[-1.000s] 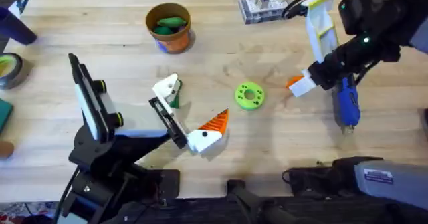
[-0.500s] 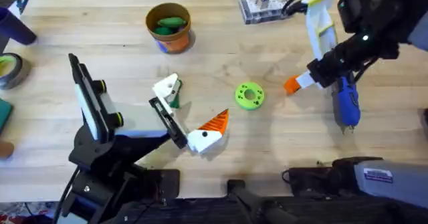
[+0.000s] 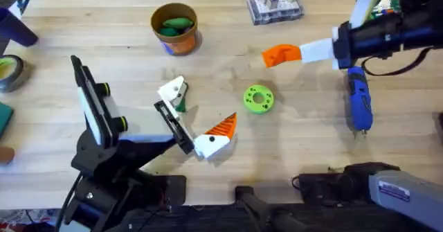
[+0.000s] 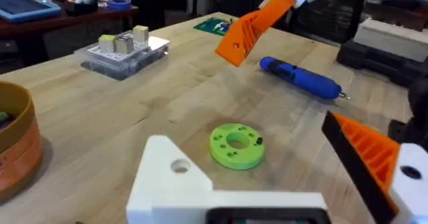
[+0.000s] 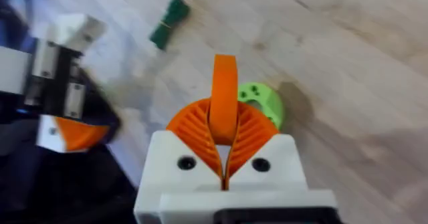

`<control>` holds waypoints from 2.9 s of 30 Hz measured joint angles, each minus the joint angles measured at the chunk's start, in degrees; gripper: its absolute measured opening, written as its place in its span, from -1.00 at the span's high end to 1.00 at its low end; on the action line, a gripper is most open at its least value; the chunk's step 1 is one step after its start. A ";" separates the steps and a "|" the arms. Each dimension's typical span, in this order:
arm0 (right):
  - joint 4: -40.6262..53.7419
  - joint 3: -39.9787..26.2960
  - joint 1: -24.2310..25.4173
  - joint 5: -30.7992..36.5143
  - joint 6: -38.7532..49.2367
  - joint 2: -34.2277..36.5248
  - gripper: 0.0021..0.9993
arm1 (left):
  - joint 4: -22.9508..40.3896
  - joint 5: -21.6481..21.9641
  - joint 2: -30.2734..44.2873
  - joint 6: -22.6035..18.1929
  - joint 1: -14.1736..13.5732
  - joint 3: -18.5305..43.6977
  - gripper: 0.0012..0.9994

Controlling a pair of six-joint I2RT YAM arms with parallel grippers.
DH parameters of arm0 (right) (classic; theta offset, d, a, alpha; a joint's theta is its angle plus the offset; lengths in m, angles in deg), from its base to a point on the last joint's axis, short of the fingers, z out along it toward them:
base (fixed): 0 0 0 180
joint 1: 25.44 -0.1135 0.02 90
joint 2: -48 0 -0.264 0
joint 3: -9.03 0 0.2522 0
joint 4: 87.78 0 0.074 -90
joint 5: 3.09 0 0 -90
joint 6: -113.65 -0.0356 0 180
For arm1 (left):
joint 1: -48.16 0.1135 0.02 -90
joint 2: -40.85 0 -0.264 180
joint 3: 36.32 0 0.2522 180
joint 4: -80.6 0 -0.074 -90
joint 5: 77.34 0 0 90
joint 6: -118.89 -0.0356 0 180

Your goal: Pick up the gripper from the table and insert it into the empty holder that is missing its gripper. Then pick up a screw, insert it into the mounting hole, and use the screwdriver to tighten it. Finally, clean up the table by picking up the vegetable and placing it into the bucket.

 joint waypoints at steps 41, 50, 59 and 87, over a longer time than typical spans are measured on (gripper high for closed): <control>-9.85 -0.02 -17.42 -46.12 -14.40 34.25 0.98 | 0.01 0.00 0.00 0.00 0.00 0.00 -0.98; -16.75 -0.02 -19.36 -46.47 -18.52 34.25 0.98 | 0.01 0.00 0.00 0.00 0.00 0.00 -0.98; -25.04 -0.02 -21.38 -46.22 -26.38 34.25 0.98 | 0.01 0.00 0.00 0.00 0.00 0.00 -0.98; -53.13 -0.01 -25.40 -44.30 -54.89 36.59 0.98 | 0.08 7.66 0.00 0.29 0.98 0.00 -0.98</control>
